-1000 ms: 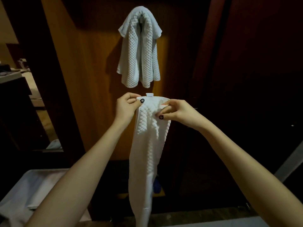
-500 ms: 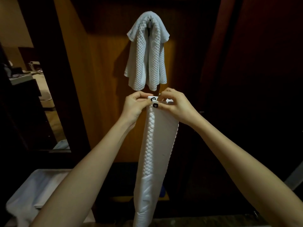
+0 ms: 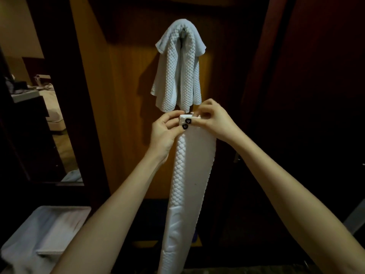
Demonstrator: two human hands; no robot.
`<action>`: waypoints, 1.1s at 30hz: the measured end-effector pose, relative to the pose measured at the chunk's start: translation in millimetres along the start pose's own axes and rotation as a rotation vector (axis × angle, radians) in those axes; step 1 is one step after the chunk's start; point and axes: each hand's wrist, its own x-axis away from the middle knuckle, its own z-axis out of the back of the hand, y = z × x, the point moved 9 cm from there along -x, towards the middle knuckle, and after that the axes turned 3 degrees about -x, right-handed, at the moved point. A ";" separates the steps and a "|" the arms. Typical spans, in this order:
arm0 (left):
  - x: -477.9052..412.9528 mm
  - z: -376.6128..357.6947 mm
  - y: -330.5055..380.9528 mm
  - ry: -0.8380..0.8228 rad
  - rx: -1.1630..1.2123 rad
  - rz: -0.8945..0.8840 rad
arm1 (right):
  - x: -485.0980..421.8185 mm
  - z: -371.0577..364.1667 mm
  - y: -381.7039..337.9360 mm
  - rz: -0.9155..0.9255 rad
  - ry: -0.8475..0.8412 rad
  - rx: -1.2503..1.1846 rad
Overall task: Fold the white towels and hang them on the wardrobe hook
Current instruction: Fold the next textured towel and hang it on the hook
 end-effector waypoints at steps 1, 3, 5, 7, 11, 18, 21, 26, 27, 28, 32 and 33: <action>-1.7 3.7 1.6 0.027 0.008 -0.009 | -1.3 4.7 9.0 -0.039 -0.035 0.014; -7.4 13.4 4.0 0.070 0.048 -0.010 | 1.2 15.5 24.7 -0.113 -0.119 0.044; -13.0 22.2 7.6 0.086 0.019 -0.045 | 6.4 17.4 36.8 -0.160 -0.226 0.005; -15.7 26.4 7.4 0.079 -0.068 -0.097 | 11.5 14.5 39.9 -0.161 -0.286 -0.004; -14.7 23.7 0.4 0.034 -0.256 -0.122 | 11.7 13.3 32.0 -0.097 -0.239 0.067; -21.2 12.7 34.8 -0.171 -0.514 -0.317 | -10.2 30.7 7.3 0.045 0.019 -0.094; -19.7 11.9 31.2 -0.205 -0.421 -0.270 | -20.3 36.2 -0.6 0.069 0.032 -0.089; -14.3 -3.2 39.1 -0.157 -0.473 -0.330 | -23.6 43.4 5.1 -0.002 0.006 -0.247; -13.8 -9.3 40.0 -0.179 -0.491 -0.348 | -22.3 49.1 6.5 -0.015 0.044 -0.275; -13.5 -17.6 39.6 -0.211 -0.518 -0.363 | -20.8 56.1 8.7 -0.026 0.094 -0.290; -13.5 -41.7 32.3 -0.218 -0.493 -0.338 | -11.0 79.8 21.8 -0.090 0.225 -0.346; -13.1 -44.1 28.7 -0.204 -0.441 -0.308 | -8.3 84.6 24.2 -0.104 0.235 -0.350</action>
